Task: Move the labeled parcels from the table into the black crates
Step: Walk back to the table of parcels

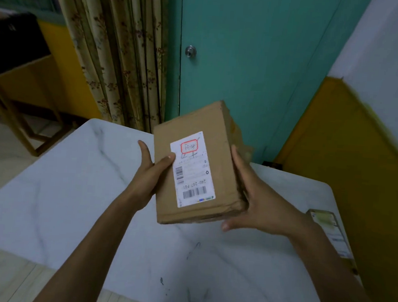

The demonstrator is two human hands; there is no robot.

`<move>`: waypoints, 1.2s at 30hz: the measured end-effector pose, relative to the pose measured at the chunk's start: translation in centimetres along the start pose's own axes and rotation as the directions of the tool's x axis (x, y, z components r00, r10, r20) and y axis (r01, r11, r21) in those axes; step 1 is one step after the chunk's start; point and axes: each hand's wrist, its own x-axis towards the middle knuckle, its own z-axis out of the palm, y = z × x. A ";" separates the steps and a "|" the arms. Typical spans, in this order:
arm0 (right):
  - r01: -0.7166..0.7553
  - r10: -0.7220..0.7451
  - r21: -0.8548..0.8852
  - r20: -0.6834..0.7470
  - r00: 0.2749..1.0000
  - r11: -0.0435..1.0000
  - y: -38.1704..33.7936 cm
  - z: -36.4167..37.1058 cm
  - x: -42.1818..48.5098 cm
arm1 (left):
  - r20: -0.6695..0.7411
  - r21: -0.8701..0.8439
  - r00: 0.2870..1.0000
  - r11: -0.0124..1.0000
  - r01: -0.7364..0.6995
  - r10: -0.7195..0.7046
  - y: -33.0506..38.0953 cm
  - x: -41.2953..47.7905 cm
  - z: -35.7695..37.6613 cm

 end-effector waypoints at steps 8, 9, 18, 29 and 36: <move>0.029 -0.006 0.227 -0.104 0.995 0.973 1.8 -5.0 -1.8 | 0.104 -0.025 0.992 0.997 0.076 -0.073 -0.8 -0.1 0.9; 0.036 -0.003 0.268 -0.121 0.993 0.963 2.1 -5.8 -2.2 | 0.134 -0.035 0.989 0.997 0.072 -0.067 -0.9 -0.1 1.0; -0.025 0.117 0.145 -0.665 0.738 0.989 3.6 -7.9 -0.5 | 0.283 -0.438 0.916 0.811 0.388 -0.285 -2.1 -1.0 3.6; -0.116 0.342 0.477 -0.420 0.841 0.871 4.7 -7.4 0.5 | 0.100 -0.124 0.935 0.928 0.351 -0.340 -3.2 -0.7 3.5; 0.032 0.306 0.454 -0.650 0.696 0.890 5.2 -8.6 1.3 | 0.427 -0.091 0.706 0.750 0.655 -0.565 -4.0 -0.9 3.3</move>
